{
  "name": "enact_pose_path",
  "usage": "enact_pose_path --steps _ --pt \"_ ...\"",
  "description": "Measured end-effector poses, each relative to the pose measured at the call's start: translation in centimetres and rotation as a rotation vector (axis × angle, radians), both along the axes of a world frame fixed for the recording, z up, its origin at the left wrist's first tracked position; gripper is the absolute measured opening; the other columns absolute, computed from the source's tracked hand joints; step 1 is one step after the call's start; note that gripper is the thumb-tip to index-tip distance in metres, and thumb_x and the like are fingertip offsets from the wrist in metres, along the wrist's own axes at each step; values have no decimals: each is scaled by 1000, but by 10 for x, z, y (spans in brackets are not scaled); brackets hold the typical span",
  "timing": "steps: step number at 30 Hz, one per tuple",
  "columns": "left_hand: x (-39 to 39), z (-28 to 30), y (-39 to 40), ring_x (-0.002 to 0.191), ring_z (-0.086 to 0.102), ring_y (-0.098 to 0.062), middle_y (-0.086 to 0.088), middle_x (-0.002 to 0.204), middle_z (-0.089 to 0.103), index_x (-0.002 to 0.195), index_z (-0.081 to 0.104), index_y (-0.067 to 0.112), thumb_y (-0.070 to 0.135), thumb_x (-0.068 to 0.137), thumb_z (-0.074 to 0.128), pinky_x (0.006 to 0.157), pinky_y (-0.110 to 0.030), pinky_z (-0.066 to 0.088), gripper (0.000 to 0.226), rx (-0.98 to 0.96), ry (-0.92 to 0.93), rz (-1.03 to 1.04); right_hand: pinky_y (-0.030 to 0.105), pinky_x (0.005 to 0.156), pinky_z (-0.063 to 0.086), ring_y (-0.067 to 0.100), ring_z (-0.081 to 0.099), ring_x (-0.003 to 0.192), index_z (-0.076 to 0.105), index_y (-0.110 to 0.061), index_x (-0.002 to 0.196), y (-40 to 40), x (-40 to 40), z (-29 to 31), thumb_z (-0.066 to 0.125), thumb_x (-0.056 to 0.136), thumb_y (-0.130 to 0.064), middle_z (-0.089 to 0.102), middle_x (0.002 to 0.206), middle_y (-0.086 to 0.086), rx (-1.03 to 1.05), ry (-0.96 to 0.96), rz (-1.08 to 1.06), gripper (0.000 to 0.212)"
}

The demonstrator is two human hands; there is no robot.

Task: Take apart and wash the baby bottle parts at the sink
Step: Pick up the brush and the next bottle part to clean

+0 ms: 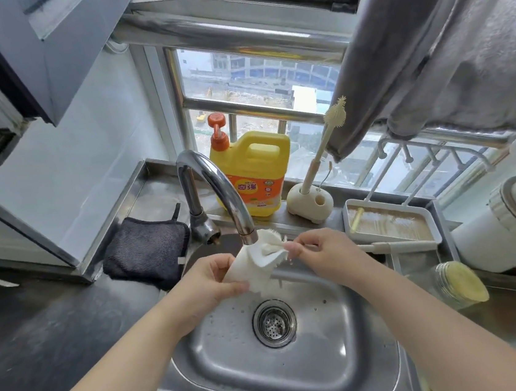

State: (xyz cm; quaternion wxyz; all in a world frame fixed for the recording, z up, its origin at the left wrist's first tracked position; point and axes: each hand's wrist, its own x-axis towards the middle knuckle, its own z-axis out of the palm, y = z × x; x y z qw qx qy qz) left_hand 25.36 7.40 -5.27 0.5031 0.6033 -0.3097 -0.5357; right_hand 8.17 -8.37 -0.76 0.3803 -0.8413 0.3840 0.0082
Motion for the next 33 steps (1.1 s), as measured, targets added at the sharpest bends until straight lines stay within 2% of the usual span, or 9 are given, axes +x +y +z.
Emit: enact_pose_path --steps 4,8,17,20,22,25,28,30,33 --pt "11 -24 8 73 52 -9 -10 72 62 74 64 6 15 71 59 68 -33 45 10 -52 -748 -61 30 87 37 11 53 79 71 -27 89 7 1 5 49 90 -58 68 83 -5 -232 142 140 39" --pt "14 -38 18 75 47 -12 2 71 57 67 58 12 -4 57 65 56 -22 42 20 -368 -1412 -225 29 65 28 16 52 79 65 -24 88 8 -3 20 35 96 -55 65 85 -4 -490 259 162 44" --pt "-13 -47 21 65 55 -21 -2 71 59 68 67 11 -13 47 68 66 -24 43 32 -450 -1606 -220 30 66 32 24 56 101 45 -23 125 36 -19 -2 35 102 -21 52 110 -1 -503 316 158 25" --pt "-23 -50 21 54 49 -18 0 60 52 57 60 14 -9 52 49 58 -23 38 26 -502 -1644 -291 29 65 32 24 57 101 42 -24 131 42 -32 -8 34 101 -18 52 113 -1 -507 351 129 31" --pt "-30 -58 19 49 48 -15 5 54 49 53 55 20 -7 38 60 48 -20 41 30 -459 -1644 -438 29 64 34 24 58 99 44 -24 130 42 -41 -8 33 101 -19 53 111 -1 -500 353 90 31" --pt "-42 -69 18 57 52 -11 13 60 51 69 50 25 6 50 87 49 -22 44 47 -132 -1225 -311 32 64 40 25 59 94 47 -24 125 36 -56 -8 35 100 -18 54 105 -1 -467 332 5 28" --pt "-57 -54 7 75 62 -18 3 75 64 82 60 26 11 86 67 71 -33 53 17 155 -304 -4 35 71 48 25 59 93 49 -24 122 33 -72 -3 35 100 -21 54 104 -2 -421 332 -51 26" --pt "-64 -42 -4 88 66 -31 -16 93 67 100 60 3 1 93 56 75 -39 59 8 220 231 191 38 78 49 26 58 97 50 -22 122 33 -82 3 32 102 -24 56 107 0 -387 300 -94 27" --pt "-76 -33 -16 84 63 -31 -20 89 67 97 57 -3 2 97 45 64 -36 60 13 289 600 319 39 81 48 25 57 97 51 -21 122 35 -94 8 27 103 -32 57 107 2 -343 276 -141 32"
